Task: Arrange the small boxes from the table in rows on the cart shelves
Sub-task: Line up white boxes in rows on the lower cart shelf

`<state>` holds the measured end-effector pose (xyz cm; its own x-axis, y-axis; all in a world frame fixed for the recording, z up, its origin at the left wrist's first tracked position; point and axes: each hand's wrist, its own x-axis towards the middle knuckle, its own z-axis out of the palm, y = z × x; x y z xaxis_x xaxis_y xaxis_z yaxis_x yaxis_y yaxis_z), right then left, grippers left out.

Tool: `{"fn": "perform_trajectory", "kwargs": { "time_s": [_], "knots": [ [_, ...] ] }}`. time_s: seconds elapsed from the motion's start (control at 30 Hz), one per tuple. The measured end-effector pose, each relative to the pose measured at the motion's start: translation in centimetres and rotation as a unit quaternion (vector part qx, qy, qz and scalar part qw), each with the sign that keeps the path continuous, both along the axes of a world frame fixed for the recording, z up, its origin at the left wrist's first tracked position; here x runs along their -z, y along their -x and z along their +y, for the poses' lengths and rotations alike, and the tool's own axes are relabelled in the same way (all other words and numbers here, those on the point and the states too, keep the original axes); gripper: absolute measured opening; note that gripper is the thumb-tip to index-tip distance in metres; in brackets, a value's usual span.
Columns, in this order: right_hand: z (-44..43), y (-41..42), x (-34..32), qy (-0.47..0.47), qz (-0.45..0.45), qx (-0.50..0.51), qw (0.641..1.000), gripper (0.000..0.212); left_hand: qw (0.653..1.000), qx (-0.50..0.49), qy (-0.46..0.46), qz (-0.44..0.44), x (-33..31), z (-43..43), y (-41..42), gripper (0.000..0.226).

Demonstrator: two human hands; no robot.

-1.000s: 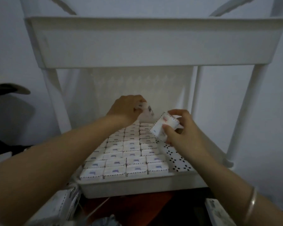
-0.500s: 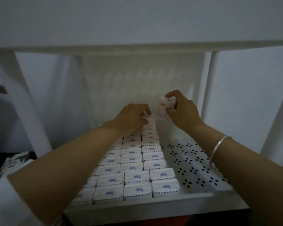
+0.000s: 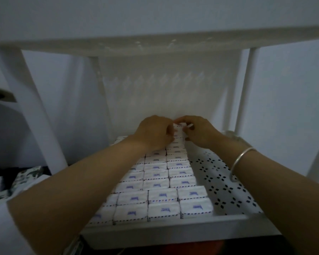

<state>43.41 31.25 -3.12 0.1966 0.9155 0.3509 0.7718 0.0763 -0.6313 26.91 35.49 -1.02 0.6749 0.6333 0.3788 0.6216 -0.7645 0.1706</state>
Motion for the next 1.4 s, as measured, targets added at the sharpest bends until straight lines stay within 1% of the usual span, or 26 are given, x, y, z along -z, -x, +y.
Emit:
{"fn": "perform_trajectory", "kwargs": {
  "time_s": [0.1, 0.17, 0.27, 0.33, 0.4, 0.47, 0.5, 0.57, 0.63, 0.7, 0.77, 0.8, 0.83, 0.9, 0.97, 1.03, 1.1, 1.13, 1.2, 1.3, 1.4],
  "knots": [
    [0.4, 0.5, 0.4, 0.009, -0.064, -0.017, 0.998, 0.044, 0.997, -0.005, -0.05, 0.051, 0.0, -0.7, 0.2, 0.019],
    [1.0, 0.4, 1.3, 0.029, -0.075, -0.028, 0.996, 0.045, 0.996, -0.011, -0.041, 0.078, -0.1, -1.2, 0.4, 0.027],
    [1.0, 0.3, 1.6, 0.096, -0.091, -0.024, 0.991, 0.043, 0.991, -0.026, -0.01, 0.128, -0.5, -2.3, 0.5, 0.036],
    [-0.3, 0.9, 0.7, 0.131, -0.12, -0.024, 0.984, 0.05, 0.984, -0.031, 0.014, 0.173, -0.8, -3.2, 0.7, 0.039],
    [-2.6, 1.8, -0.6, 0.175, -0.137, -0.03, 0.975, 0.061, 0.978, -0.028, 0.029, 0.206, -1.3, -4.4, 1.1, 0.041],
    [-5.1, 2.6, -1.6, 0.195, -0.123, -0.018, 0.973, 0.069, 0.977, -0.01, 0.026, 0.209, -1.9, -6.0, 1.5, 0.042],
    [-6.5, 2.9, -1.9, 0.187, -0.121, -0.011, 0.975, 0.069, 0.979, 0.004, 0.021, 0.204, -2.2, -7.0, 1.7, 0.041],
    [-10.0, 3.5, -2.4, 0.154, -0.139, -0.005, 0.978, 0.062, 0.984, 0.038, 0.014, 0.175, -2.2, -9.4, 1.8, 0.038],
    [-14.0, 3.8, -2.7, 0.127, -0.173, 0.004, 0.977, 0.054, 0.988, 0.08, 0.016, 0.132, -1.9, -11.7, 1.7, 0.03],
    [-18.2, 4.0, -2.8, 0.069, -0.19, 0.021, 0.979, 0.043, 0.987, 0.116, 0.03, 0.109, -1.1, -13.8, 1.5, 0.024],
    [-22.4, 4.5, -2.7, 0.008, -0.189, 0.037, 0.981, 0.028, 0.984, 0.124, 0.051, 0.121, 0.0, -15.4, 1.5, 0.038],
    [-24.3, 4.9, -2.6, 0.003, -0.201, 0.039, 0.979, 0.024, 0.982, 0.117, 0.048, 0.139, 0.6, -16.0, 1.5, 0.045],
    [-26.0, 5.2, -2.2, 0.016, -0.223, 0.036, 0.974, 0.022, 0.981, 0.109, 0.035, 0.154, 1.1, -16.3, 1.5, 0.05],
    [-28.7, 5.7, -1.2, 0.077, -0.277, 0.037, 0.957, 0.019, 0.982, 0.099, 0.02, 0.157, 1.7, -16.9, 1.5, 0.053],
    [-30.5, 5.8, -0.1, 0.136, -0.305, 0.055, 0.941, 0.022, 0.983, 0.107, 0.021, 0.148, 1.9, -17.7, 1.7, 0.049],
    [-31.8, 5.9, 0.9, 0.192, -0.298, 0.06, 0.933, 0.036, 0.98, 0.105, 0.002, 0.167, 2.0, -18.6, 2.0, 0.033],
    [-33.0, 6.5, 1.3, 0.223, -0.256, 0.043, 0.94, 0.047, 0.979, 0.092, -0.006, 0.18, 2.3, -19.2, 2.2, 0.019],
    [-33.6, 6.8, 1.4, 0.224, -0.238, 0.032, 0.945, 0.052, 0.98, 0.085, -0.005, 0.179, 2.4, -19.4, 2.3, 0.02],
    [-34.6, 7.9, 1.4, 0.203, -0.233, 0.013, 0.951, 0.058, 0.981, 0.077, 0.002, 0.177, 2.5, -19.8, 2.2, 0.025],
    [-35.4, 10.2, 1.4, 0.163, -0.215, -0.022, 0.963, 0.056, 0.978, 0.078, 0.009, 0.195, 1.8, -20.7, 2.3, 0.022],
    [-35.3, 13.1, 2.0, 0.118, -0.203, -0.053, 0.971, 0.047, 0.959, 0.102, 0.016, 0.265, 0.0, -21.9, 2.9, 0.017]
  ]
}}
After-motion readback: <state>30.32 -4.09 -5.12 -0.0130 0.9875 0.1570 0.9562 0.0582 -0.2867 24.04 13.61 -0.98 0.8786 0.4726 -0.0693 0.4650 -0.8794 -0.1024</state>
